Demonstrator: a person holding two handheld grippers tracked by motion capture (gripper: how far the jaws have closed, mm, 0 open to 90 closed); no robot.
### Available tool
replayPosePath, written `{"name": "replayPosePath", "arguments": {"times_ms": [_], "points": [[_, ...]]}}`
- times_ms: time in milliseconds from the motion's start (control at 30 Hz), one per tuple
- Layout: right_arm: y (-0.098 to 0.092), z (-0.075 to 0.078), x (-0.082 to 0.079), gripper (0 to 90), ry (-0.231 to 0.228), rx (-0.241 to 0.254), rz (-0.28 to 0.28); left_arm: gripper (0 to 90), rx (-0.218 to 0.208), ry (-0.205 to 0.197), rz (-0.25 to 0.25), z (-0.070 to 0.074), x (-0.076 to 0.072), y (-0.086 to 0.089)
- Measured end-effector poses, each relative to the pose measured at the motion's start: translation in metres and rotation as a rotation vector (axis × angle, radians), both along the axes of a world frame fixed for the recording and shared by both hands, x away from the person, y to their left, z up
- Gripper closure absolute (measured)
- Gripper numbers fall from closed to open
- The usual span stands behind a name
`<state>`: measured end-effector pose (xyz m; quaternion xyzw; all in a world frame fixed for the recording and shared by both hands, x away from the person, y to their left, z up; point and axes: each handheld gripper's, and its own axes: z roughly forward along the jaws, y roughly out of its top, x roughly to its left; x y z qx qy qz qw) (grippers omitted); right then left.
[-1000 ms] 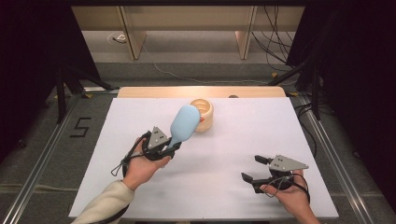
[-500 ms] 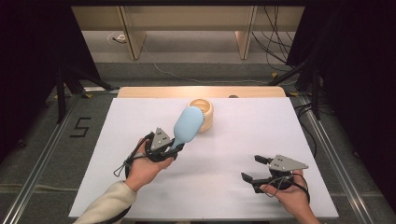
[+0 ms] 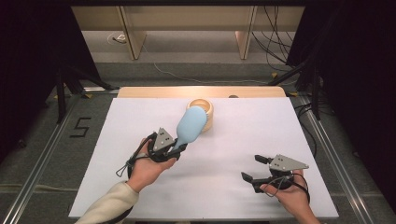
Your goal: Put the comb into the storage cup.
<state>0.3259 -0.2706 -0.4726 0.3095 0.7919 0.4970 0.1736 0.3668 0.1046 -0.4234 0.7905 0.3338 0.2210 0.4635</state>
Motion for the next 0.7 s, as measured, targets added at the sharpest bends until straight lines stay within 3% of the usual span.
{"name": "replayPosePath", "arguments": {"times_ms": [700], "points": [[0.001, 0.003, 0.000, 15.9, -0.009, 0.047, -0.020, 69.4, -0.005, -0.004, -0.029, 0.001, -0.004, -0.013]]}}
